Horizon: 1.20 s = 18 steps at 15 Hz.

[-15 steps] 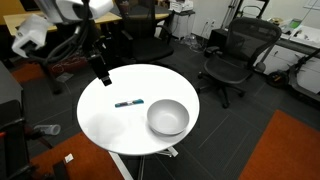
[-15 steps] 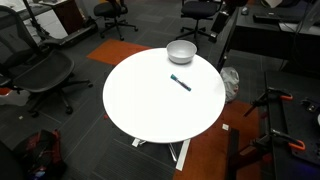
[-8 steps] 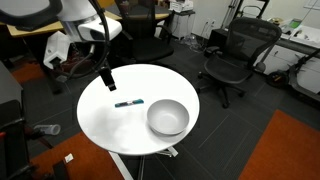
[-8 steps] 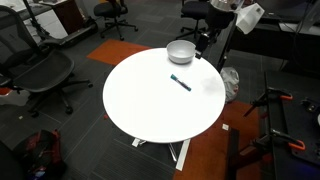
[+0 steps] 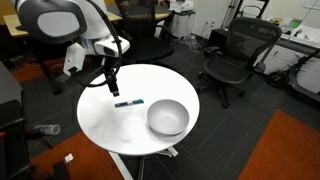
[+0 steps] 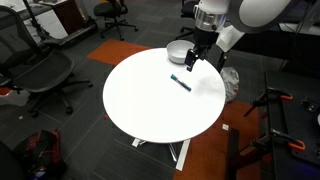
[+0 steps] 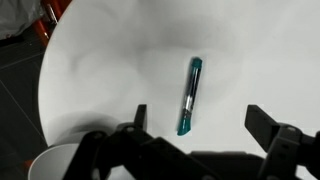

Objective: Move the green pen from the right to the left

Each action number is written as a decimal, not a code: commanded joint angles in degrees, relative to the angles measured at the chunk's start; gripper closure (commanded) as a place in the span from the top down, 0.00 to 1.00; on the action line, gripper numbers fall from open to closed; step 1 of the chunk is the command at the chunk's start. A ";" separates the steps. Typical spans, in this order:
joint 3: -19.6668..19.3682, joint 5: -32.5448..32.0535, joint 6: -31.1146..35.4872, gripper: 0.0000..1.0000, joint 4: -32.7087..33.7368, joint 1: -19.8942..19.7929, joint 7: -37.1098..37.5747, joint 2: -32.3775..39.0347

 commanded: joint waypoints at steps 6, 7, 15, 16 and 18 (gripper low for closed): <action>-1.25 1.91 1.95 1.00 8.33 2.12 4.91 11.23; -1.39 2.04 2.17 1.00 9.25 2.22 4.97 12.39; -2.09 4.60 1.79 1.00 15.93 2.08 4.49 19.69; -2.05 4.90 1.54 1.00 16.66 1.98 4.38 20.30; -2.21 5.18 1.34 1.00 17.94 1.97 4.38 21.70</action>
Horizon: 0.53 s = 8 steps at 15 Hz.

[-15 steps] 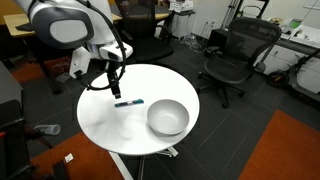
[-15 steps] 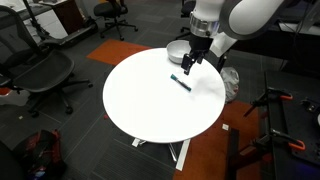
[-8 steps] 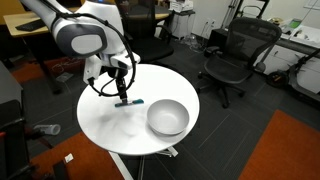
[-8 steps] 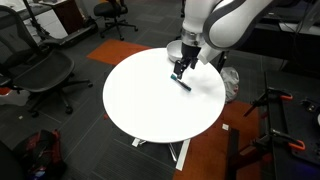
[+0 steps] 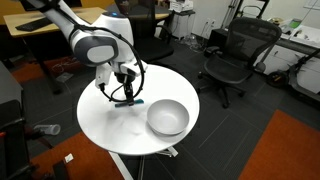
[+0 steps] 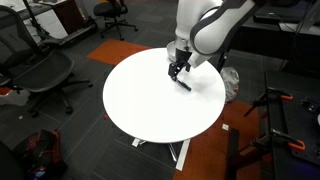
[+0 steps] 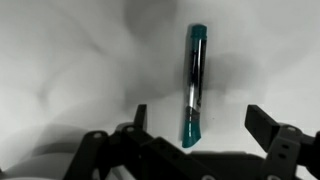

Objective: Move the green pen from the right to the left

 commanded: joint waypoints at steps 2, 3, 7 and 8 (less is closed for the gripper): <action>-0.87 2.06 -0.69 1.00 3.76 0.75 0.62 3.39; -0.90 2.38 -0.76 1.00 4.23 0.67 0.60 3.95; -0.88 3.50 -1.54 0.99 5.85 0.28 0.13 5.78; -0.94 3.52 -1.81 0.75 6.18 0.28 0.07 6.11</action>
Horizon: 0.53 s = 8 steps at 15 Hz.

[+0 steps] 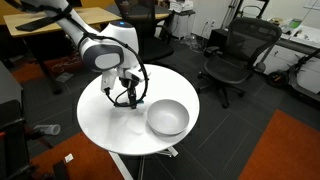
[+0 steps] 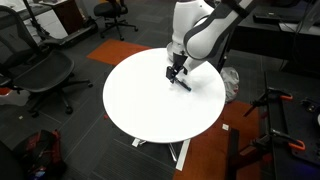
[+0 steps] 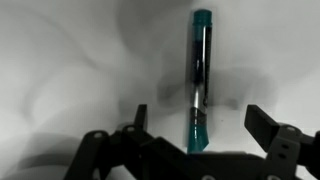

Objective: Move the green pen from the right to the left

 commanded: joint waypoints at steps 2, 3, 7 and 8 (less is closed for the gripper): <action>-0.83 1.19 -2.04 0.70 2.73 0.49 0.01 1.91; -0.89 1.21 -2.14 0.61 2.94 0.49 0.04 2.11; -0.81 1.38 -2.24 0.30 3.43 0.46 0.04 2.62; -0.77 1.41 -2.25 0.23 3.56 0.46 0.03 2.59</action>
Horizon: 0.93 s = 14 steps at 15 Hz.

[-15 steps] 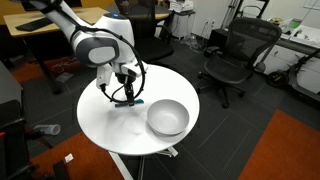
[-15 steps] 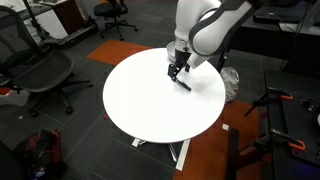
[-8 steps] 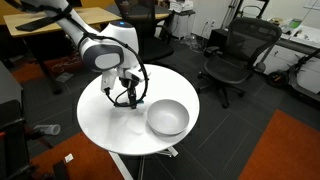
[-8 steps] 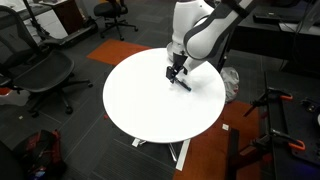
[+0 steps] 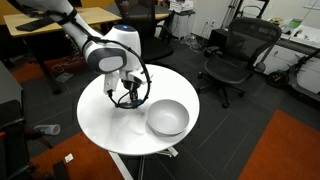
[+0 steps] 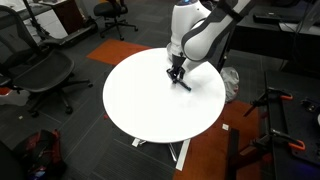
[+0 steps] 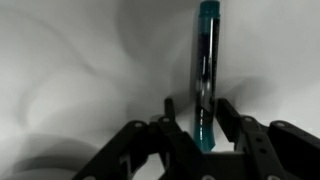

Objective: Move the green pen from the right to the left

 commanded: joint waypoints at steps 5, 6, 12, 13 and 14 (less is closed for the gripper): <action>-0.27 1.33 -1.95 0.05 1.78 0.40 -0.20 0.22; -0.25 1.19 -1.65 0.05 1.54 0.57 -0.29 -0.17; -0.63 -0.19 -1.64 0.05 3.35 3.03 0.09 -1.36; -0.16 0.04 -1.94 0.05 4.11 3.15 -0.20 -1.39; 0.29 0.29 -2.17 0.05 4.89 3.35 -0.41 -1.28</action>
